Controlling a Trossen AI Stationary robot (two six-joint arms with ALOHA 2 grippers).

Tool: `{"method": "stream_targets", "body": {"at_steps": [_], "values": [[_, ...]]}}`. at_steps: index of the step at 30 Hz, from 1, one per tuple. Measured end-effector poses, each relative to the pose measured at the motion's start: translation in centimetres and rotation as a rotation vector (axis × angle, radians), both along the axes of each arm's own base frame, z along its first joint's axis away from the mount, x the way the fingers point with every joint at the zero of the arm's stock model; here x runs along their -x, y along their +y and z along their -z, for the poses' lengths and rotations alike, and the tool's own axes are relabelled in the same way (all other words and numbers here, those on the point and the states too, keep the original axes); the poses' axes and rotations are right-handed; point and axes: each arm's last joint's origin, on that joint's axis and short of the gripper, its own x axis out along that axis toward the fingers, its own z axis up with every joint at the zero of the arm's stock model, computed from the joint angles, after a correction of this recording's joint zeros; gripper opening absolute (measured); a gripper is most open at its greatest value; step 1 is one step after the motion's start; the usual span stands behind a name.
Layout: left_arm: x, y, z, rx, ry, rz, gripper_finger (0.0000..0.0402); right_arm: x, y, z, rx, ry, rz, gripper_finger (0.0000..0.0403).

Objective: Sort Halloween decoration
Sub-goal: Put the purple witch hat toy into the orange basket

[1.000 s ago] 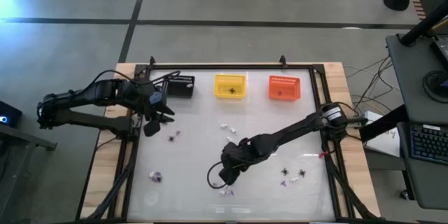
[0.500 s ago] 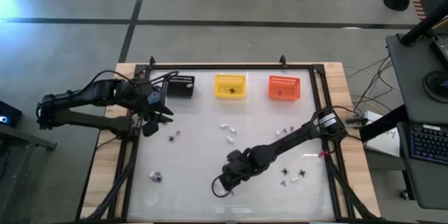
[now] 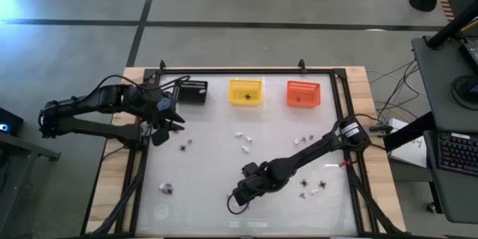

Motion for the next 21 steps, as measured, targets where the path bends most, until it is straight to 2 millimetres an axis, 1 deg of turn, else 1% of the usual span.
{"method": "stream_targets", "body": {"at_steps": [6,13,21], "values": [[0.0,0.0,0.0,-0.001,0.0,0.001,0.0113,0.2,0.6,0.0,0.042,-0.018,0.051,0.0132],[0.0,0.0,0.0,-0.001,0.001,0.002,0.0113,0.5,1.2,0.3,0.028,-0.004,0.093,0.0134],[0.0,0.0,0.0,0.0,0.001,0.001,0.0113,-0.1,2.0,2.2,0.015,-0.014,0.125,0.0134]]}}
